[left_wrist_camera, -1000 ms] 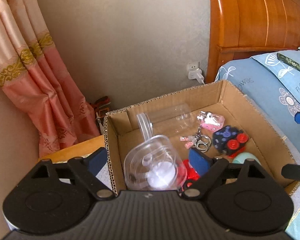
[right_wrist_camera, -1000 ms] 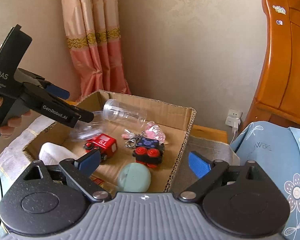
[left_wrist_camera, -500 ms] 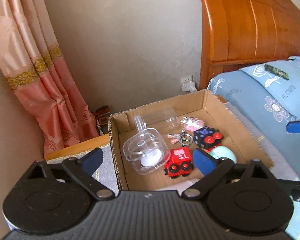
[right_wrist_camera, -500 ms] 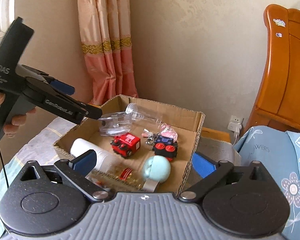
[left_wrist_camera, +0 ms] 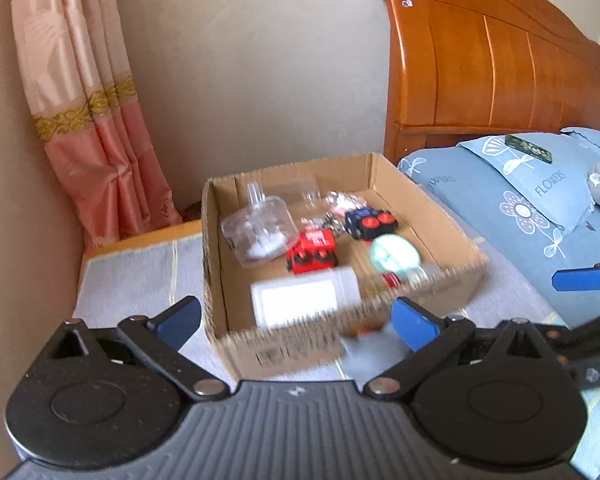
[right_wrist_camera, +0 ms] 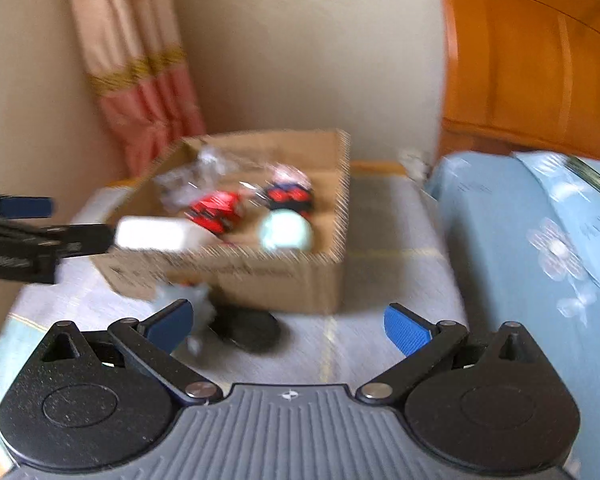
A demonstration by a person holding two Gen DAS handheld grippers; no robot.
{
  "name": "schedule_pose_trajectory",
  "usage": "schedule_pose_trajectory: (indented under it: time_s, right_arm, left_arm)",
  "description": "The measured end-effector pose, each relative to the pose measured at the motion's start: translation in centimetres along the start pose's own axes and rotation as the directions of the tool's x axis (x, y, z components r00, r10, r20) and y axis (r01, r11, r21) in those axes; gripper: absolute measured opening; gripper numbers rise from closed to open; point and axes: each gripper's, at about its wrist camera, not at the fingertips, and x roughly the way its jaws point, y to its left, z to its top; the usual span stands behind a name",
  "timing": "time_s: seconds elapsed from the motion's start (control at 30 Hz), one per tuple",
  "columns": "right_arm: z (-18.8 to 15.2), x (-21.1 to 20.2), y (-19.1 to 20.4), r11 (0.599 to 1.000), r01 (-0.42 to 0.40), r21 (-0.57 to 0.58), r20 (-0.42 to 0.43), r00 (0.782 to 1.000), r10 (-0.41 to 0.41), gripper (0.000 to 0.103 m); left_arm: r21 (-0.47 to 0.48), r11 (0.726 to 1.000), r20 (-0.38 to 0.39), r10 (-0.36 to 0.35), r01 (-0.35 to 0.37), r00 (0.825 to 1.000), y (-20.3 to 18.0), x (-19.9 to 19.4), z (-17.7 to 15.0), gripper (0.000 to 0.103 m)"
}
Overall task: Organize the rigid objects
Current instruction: 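Withdraw both grippers from the box toward the grey cat figure, then grasp the grey cat figure with right gripper while left moves to the black oval object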
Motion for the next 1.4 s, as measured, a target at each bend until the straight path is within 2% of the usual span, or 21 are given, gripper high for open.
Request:
schedule_pose_trajectory:
  time_s: [0.17,0.27,0.57,0.83,1.13,1.3,1.4]
  right_arm:
    - [-2.3,0.4,-0.1,0.996,0.09,-0.003,-0.032,0.995,-0.091,0.103]
    - [-2.9,0.5,-0.3,0.993,0.118,0.002,-0.039,0.992,-0.118,0.103]
    - [-3.6,1.3,-0.5,0.995,0.095,0.011,-0.081,0.992,-0.094,0.103]
    - [-3.7,1.4,-0.8,0.996,0.093,0.016,-0.082,0.992,-0.091,0.103]
    - [-3.6,1.4,-0.9,0.997,0.079,0.013,-0.079,0.994,-0.077,0.103]
    - [-3.5,1.1,-0.8,0.997,0.074,0.016,-0.07,0.995,-0.073,0.103]
    - [-3.5,1.0,-0.8,0.997,0.069,0.019,-0.068,0.995,-0.068,0.103]
  left_arm:
    - [-0.051,0.999,-0.01,-0.002,0.001,1.0,-1.4,-0.1,-2.5,0.101]
    - [-0.055,0.998,-0.026,0.009,-0.01,1.0,-2.3,0.5,-3.5,0.101]
    - [-0.031,0.999,-0.107,0.021,-0.025,0.994,-4.0,3.3,-4.6,0.101]
    - [-0.035,0.999,-0.167,0.019,-0.025,0.986,-3.8,5.3,-5.2,0.101]
    - [-0.052,0.999,-0.165,0.004,-0.013,0.986,-2.1,4.1,-5.6,0.102]
    - [-0.045,0.998,-0.167,0.035,-0.043,0.985,-0.6,3.4,-5.9,0.103]
    - [-0.032,0.993,-0.18,0.104,-0.111,0.978,0.6,3.3,-6.4,0.102]
